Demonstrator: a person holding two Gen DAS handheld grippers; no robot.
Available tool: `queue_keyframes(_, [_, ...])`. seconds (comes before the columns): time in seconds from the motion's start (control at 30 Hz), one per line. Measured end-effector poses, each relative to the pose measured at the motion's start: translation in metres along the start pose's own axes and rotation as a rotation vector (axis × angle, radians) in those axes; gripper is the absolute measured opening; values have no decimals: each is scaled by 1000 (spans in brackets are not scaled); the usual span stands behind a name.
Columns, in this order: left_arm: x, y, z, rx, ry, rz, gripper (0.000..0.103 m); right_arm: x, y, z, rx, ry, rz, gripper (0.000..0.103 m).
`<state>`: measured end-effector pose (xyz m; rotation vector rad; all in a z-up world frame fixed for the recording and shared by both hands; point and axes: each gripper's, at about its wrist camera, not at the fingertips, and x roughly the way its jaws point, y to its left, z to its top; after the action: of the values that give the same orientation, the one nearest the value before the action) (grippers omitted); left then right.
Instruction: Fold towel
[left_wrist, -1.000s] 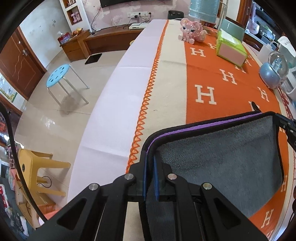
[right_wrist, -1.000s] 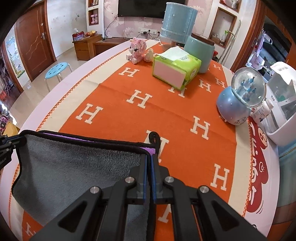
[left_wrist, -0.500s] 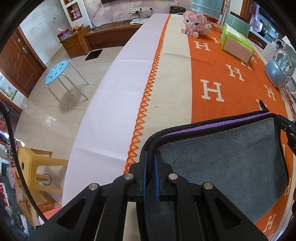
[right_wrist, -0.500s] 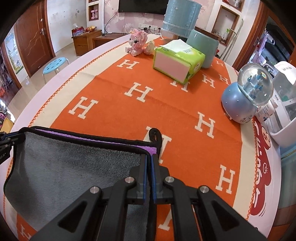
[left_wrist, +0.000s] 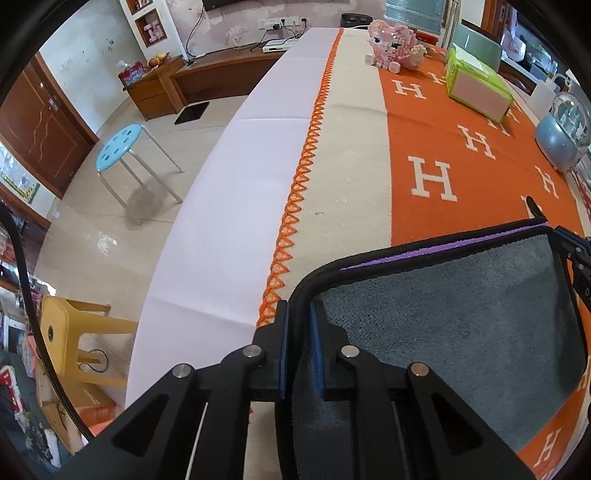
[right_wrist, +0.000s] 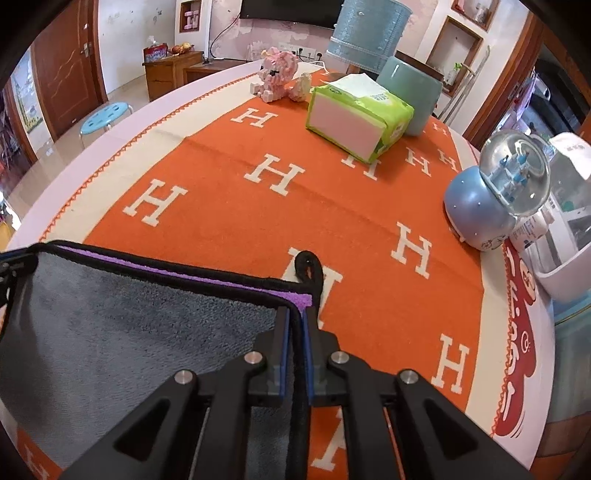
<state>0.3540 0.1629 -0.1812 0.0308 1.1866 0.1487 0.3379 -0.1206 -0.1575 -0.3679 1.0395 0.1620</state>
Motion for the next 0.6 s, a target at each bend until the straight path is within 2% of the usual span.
queue_keyframes(0.1, [-1, 0, 1, 8, -12, 46, 33, 1, 1, 0, 3, 1, -8, 9])
queue_keyframes(0.17, [-3, 3, 1, -2, -16, 50, 49, 1, 0, 1, 10, 5, -3, 10])
queue_keyframes(0.3, [-11, 9, 0, -23, -29, 30, 54, -7, -3, 3, 25, -3, 9, 12])
queue_keyframes(0.37, [-16, 9, -1, -32, -36, 29, 63, -13, -5, 4, 30, -16, 8, 16])
queue_keyframes(0.43, [-22, 9, -2, -41, -47, 24, 67, -21, -7, 4, 39, -30, 14, 25])
queue_keyframes(0.6, [-41, 4, -10, -51, -61, 16, 73, -38, -9, 0, 60, -39, 42, 29])
